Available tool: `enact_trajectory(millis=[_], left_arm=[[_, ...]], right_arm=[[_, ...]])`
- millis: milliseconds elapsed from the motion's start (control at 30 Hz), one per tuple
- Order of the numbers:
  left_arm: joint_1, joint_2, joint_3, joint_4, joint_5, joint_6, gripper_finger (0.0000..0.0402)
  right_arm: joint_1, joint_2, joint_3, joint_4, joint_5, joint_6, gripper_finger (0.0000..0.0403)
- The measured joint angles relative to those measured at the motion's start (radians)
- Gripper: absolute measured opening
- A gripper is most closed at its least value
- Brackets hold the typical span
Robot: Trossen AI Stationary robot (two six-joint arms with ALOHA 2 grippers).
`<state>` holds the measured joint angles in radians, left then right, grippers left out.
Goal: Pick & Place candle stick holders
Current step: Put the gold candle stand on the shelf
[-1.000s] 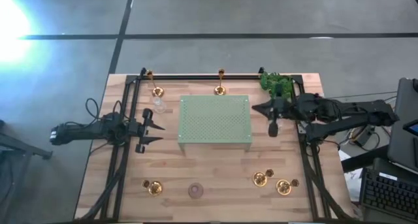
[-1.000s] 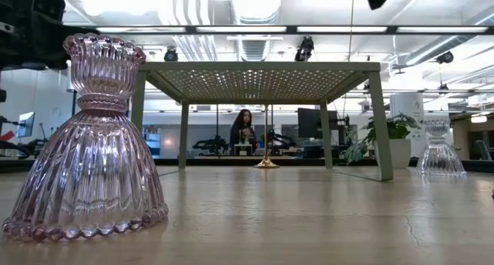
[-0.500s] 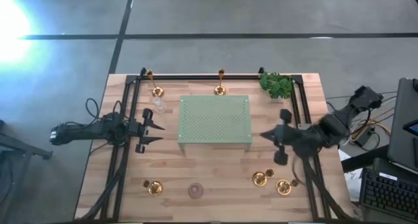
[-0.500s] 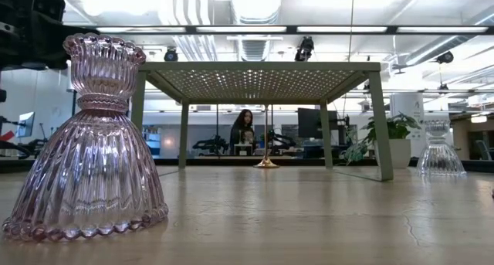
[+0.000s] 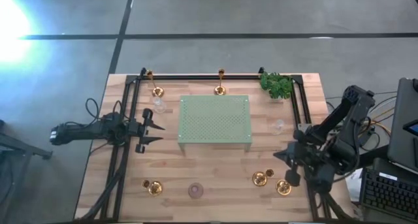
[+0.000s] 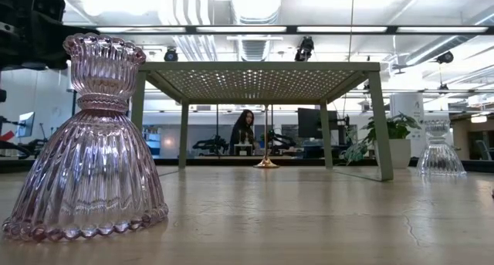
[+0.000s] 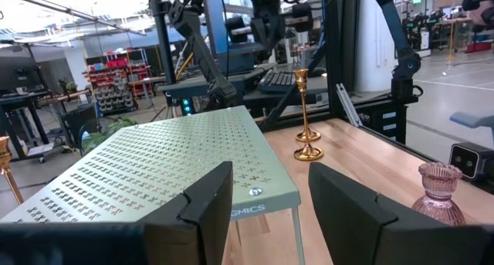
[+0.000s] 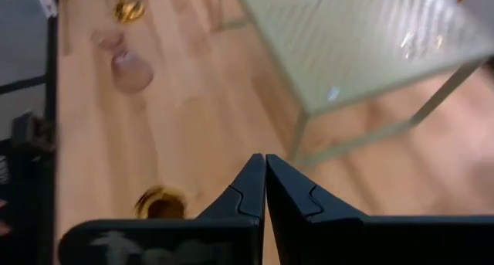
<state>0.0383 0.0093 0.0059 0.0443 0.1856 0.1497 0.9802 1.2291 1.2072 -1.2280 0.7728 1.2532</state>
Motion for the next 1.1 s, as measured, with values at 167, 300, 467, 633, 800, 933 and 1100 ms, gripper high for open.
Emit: enact_trajectory(millis=[167, 300, 467, 633, 800, 933, 1100], left_arm=[[0.0, 0.0, 0.0, 0.0, 0.0, 0.0, 0.0177], [0.0, 0.0, 0.0, 0.0, 0.0, 0.0, 0.0177], [0.0, 0.0, 0.0, 0.0, 0.0, 0.0, 0.0177], [0.0, 0.0, 0.0, 0.0, 0.0, 0.0, 0.0177], [0.0, 0.0, 0.0, 0.0, 0.0, 0.0, 0.0177], [0.0, 0.0, 0.0, 0.0, 0.0, 0.0, 0.0177], [0.0, 0.0, 0.0, 0.0, 0.0, 0.0, 0.0177]], right_arm=[[0.024, 0.035, 0.0, 0.001, -0.117, 0.115, 0.0008], [0.024, 0.076, 0.0, 0.001, -0.203, 0.158, 0.0008], [0.025, 0.14, 0.0, 0.004, -0.305, 0.202, 0.0008], [0.028, 0.212, -0.001, 0.024, -0.353, 0.209, 0.0008], [0.027, 0.27, -0.001, 0.07, -0.352, 0.206, 0.0009], [0.028, 0.292, -0.001, 0.125, -0.351, 0.207, 0.0022], [0.027, 0.31, -0.001, 0.135, -0.337, 0.232, 0.0076]])
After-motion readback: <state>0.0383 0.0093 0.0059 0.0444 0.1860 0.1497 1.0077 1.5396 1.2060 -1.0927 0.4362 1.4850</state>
